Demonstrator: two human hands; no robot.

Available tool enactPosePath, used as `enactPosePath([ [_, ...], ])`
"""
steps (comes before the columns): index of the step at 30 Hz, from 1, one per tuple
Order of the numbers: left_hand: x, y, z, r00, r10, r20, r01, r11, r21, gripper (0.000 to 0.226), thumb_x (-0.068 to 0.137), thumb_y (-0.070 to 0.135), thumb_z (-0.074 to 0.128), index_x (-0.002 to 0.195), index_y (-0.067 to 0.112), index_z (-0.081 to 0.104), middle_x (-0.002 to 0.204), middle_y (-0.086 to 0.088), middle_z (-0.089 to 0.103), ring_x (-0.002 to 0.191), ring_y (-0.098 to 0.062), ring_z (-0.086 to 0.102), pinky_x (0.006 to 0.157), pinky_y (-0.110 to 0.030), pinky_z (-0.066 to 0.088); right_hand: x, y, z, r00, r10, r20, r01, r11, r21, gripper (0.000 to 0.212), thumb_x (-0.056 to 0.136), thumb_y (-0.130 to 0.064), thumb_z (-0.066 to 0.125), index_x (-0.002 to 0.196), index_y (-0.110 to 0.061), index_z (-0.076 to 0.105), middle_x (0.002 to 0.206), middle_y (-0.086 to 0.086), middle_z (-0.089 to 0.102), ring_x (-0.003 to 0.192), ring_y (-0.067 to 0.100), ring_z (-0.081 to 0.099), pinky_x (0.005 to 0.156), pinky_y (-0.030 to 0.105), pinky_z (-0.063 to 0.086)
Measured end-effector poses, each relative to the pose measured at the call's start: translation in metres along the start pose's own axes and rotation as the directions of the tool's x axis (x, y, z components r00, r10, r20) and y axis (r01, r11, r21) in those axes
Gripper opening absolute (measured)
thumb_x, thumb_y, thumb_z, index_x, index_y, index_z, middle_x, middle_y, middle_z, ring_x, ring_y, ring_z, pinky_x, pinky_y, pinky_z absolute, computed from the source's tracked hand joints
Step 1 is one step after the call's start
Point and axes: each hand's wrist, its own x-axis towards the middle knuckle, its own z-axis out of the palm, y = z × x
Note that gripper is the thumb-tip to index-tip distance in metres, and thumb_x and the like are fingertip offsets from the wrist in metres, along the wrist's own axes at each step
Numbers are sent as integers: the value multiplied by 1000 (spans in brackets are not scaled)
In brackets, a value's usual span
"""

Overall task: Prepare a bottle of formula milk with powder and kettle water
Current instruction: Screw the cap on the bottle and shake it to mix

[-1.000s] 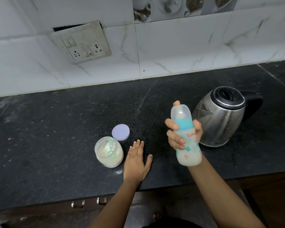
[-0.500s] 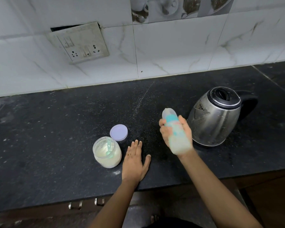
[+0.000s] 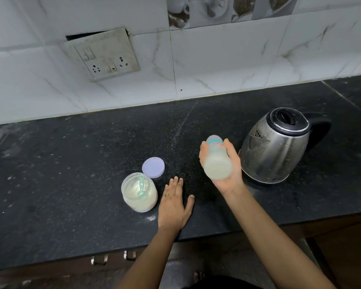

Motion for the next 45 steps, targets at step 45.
enactPosePath([
  [45, 0, -3, 0, 1000, 11, 25, -11, 1000, -4, 73, 90, 56, 21, 150, 14, 25, 159, -4, 22, 147, -12, 11, 118, -23, -5, 1, -7, 18, 917, -7, -399, 54, 993, 106, 34, 87, -23, 62, 112, -1, 55, 90, 19, 63, 77, 31, 64, 61, 40, 59],
])
